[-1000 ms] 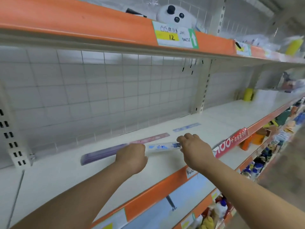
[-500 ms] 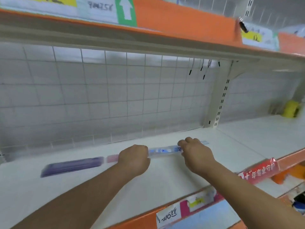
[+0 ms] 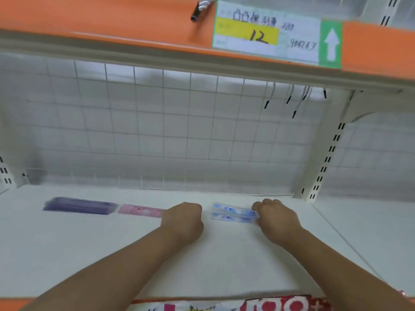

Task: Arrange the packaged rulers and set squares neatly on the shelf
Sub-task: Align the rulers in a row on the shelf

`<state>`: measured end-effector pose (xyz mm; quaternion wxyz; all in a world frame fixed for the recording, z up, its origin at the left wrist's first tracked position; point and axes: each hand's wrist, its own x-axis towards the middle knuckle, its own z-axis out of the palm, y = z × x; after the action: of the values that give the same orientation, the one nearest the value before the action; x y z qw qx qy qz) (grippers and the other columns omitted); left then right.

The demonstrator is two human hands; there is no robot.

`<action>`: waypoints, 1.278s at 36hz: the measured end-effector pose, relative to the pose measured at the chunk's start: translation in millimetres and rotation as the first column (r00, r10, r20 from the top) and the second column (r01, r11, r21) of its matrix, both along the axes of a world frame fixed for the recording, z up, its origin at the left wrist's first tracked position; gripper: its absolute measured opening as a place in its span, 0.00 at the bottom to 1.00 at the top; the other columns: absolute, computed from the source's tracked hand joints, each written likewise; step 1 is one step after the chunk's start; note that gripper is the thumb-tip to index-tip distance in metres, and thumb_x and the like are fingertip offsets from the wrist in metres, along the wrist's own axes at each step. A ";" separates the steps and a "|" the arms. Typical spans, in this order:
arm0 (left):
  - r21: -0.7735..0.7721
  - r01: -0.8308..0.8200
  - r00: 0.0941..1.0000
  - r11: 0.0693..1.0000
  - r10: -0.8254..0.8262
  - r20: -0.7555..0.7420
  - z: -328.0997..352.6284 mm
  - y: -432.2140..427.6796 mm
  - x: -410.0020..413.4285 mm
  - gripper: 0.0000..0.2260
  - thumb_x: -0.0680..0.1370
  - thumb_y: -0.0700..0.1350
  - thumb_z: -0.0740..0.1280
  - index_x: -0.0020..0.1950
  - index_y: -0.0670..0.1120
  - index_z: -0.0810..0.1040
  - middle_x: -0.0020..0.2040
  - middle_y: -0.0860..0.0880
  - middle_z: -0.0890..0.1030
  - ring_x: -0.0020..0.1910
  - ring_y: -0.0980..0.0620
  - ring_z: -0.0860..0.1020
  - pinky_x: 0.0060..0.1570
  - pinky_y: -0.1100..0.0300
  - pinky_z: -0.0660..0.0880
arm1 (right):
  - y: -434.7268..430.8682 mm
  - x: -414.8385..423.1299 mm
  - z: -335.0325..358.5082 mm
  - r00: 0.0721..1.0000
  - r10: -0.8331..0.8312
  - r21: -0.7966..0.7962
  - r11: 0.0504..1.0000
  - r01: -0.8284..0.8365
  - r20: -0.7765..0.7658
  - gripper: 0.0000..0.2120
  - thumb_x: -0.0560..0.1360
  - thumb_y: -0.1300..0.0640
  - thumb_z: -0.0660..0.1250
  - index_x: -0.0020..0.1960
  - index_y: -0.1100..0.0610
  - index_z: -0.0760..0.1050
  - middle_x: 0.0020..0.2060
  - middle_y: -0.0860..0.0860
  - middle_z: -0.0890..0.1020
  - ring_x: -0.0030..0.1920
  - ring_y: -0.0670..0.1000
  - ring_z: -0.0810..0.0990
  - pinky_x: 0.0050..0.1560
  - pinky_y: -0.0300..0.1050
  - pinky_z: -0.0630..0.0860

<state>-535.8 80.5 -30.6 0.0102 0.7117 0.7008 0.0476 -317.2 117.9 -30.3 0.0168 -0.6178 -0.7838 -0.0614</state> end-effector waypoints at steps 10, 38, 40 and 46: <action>0.005 -0.105 0.994 0.994 0.105 -0.029 -5.8 7.2 -6.3 0.09 0.78 0.43 0.58 0.53 0.44 0.76 0.54 0.45 0.80 0.53 0.45 0.78 0.40 0.60 0.68 | 32.8 6.6 -13.1 0.997 0.076 -0.118 0.990 -0.080 -0.034 0.14 0.79 0.54 0.58 0.64 0.49 0.71 0.58 0.50 0.74 0.60 0.52 0.71 0.53 0.45 0.71; -0.012 -0.155 0.988 0.988 0.155 -0.025 -7.2 -1.9 -2.0 0.09 0.79 0.42 0.58 0.56 0.44 0.75 0.56 0.45 0.79 0.54 0.45 0.78 0.41 0.60 0.68 | 43.4 1.9 -21.1 0.985 0.148 -0.116 0.984 -0.137 0.085 0.14 0.78 0.61 0.58 0.63 0.52 0.71 0.57 0.51 0.72 0.59 0.52 0.71 0.48 0.44 0.71; -0.006 -0.168 0.986 0.986 0.168 -0.021 -6.5 -7.0 -7.3 0.11 0.78 0.42 0.59 0.58 0.44 0.76 0.56 0.45 0.79 0.55 0.45 0.78 0.41 0.60 0.68 | 41.9 -1.6 -20.3 0.982 0.153 -0.115 0.983 -0.140 0.107 0.16 0.77 0.62 0.58 0.63 0.53 0.71 0.57 0.51 0.72 0.59 0.52 0.72 0.47 0.44 0.70; -0.020 -0.216 0.976 0.976 0.216 0.015 -4.5 -26.2 -34.5 0.10 0.79 0.43 0.59 0.58 0.46 0.75 0.55 0.47 0.80 0.54 0.46 0.79 0.43 0.60 0.70 | 37.4 -10.7 -16.5 0.981 0.131 -0.134 0.985 -0.112 0.141 0.14 0.76 0.63 0.57 0.59 0.53 0.71 0.48 0.49 0.65 0.59 0.51 0.72 0.45 0.42 0.67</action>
<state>-570.4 54.3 -35.1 0.0175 0.6308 0.7743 0.0478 -327.9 155.3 -46.8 -0.0768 -0.5623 -0.8214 -0.0568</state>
